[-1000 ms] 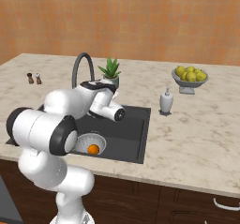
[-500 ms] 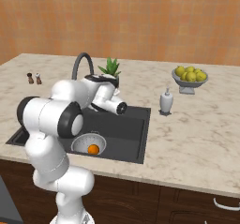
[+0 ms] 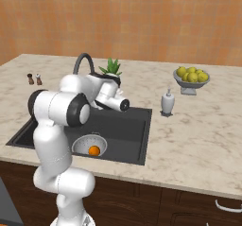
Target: Put the colander in the sink, put the orange in the colander, and turn on the sink faucet and pour water over the colander.
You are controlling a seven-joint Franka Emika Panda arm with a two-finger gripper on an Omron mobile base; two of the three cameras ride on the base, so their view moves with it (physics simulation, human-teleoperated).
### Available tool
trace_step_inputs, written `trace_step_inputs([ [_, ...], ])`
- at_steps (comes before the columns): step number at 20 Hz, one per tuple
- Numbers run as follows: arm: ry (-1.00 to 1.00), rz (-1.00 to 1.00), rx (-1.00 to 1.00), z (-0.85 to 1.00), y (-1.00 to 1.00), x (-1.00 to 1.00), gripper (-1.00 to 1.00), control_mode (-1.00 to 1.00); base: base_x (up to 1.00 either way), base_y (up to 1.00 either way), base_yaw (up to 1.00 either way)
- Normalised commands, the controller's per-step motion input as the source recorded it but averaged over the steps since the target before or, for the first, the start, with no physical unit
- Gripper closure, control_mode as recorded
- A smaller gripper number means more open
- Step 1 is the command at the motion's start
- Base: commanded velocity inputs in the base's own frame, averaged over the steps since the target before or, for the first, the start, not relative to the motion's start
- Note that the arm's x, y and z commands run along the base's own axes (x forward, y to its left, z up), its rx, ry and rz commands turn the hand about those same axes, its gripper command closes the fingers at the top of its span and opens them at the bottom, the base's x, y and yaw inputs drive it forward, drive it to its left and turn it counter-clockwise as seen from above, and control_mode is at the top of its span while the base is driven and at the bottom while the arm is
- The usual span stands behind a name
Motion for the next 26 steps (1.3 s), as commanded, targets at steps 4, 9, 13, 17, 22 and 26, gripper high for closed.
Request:
trace_step_inputs([
  [4,0.01,0.0,0.0,-0.3,0.0,0.36,-1.0,-1.0,0.0,0.0,0.0],
  [9,0.0,0.0,0.01,-0.33,0.0,0.35,-1.0,-1.0,0.0,0.0,0.0],
  [13,0.0,0.0,0.02,-0.27,0.0,0.36,-1.0,-1.0,0.0,0.0,0.0],
  [17,0.0,0.0,0.04,-0.11,0.0,0.4,-1.0,-1.0,0.0,0.0,0.0],
  [22,0.0,-0.01,0.04,0.0,0.0,0.43,-1.0,-1.0,0.0,0.0,0.0],
  [26,0.0,-0.01,0.01,-0.06,0.0,0.42,-1.0,-1.0,0.0,0.0,0.0],
])
